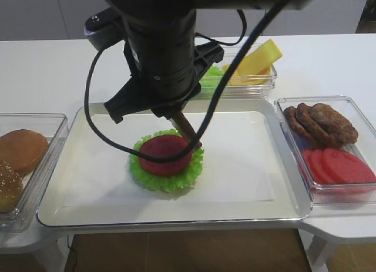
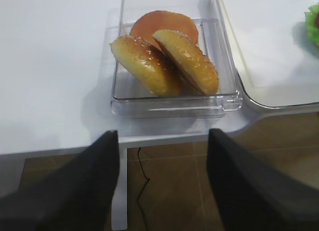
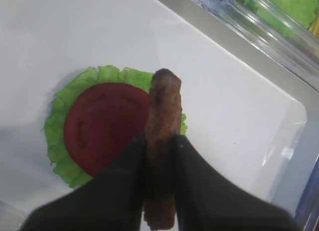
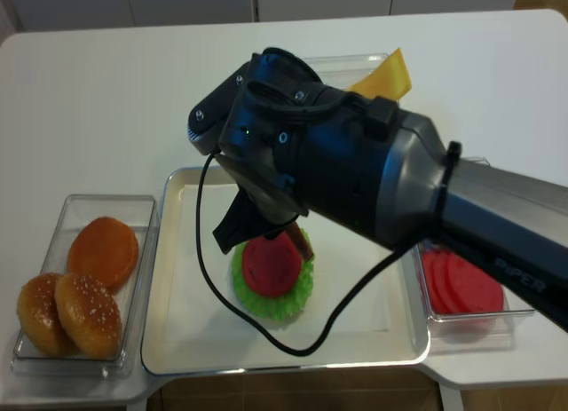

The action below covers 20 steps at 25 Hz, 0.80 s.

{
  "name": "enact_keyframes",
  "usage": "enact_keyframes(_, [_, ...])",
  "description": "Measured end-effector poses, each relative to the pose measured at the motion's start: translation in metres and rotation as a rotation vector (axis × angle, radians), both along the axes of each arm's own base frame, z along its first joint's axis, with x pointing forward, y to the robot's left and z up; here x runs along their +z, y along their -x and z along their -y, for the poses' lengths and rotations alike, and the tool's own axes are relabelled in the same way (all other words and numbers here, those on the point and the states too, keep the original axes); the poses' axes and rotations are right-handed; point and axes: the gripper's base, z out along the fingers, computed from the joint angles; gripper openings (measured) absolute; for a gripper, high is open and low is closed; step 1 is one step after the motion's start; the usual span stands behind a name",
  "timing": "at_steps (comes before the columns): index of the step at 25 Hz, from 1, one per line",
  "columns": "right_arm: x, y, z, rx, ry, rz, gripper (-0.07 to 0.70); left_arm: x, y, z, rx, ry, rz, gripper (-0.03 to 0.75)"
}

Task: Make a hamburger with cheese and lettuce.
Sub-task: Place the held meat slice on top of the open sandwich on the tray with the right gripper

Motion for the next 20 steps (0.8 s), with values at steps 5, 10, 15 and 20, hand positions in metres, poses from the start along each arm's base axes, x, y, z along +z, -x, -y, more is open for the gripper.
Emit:
enact_keyframes(5, [-0.0017, -0.0006, -0.001, 0.001, 0.0, -0.001, 0.136, 0.0, 0.0, 0.0, 0.0, 0.0, 0.0, 0.414])
enact_keyframes(10, [-0.0018, -0.001, -0.0019, 0.005, -0.007, 0.003, 0.136, 0.0, 0.0, 0.0, 0.0, 0.0, 0.0, 0.414])
enact_keyframes(15, [-0.0021, -0.0016, -0.0024, 0.006, -0.008, 0.008, 0.136, 0.0, 0.0, 0.0, 0.0, 0.0, 0.0, 0.414])
enact_keyframes(20, [-0.0024, -0.0013, -0.0005, 0.007, 0.015, 0.005, 0.136, 0.0, 0.0, 0.0, 0.0, 0.0, 0.0, 0.414])
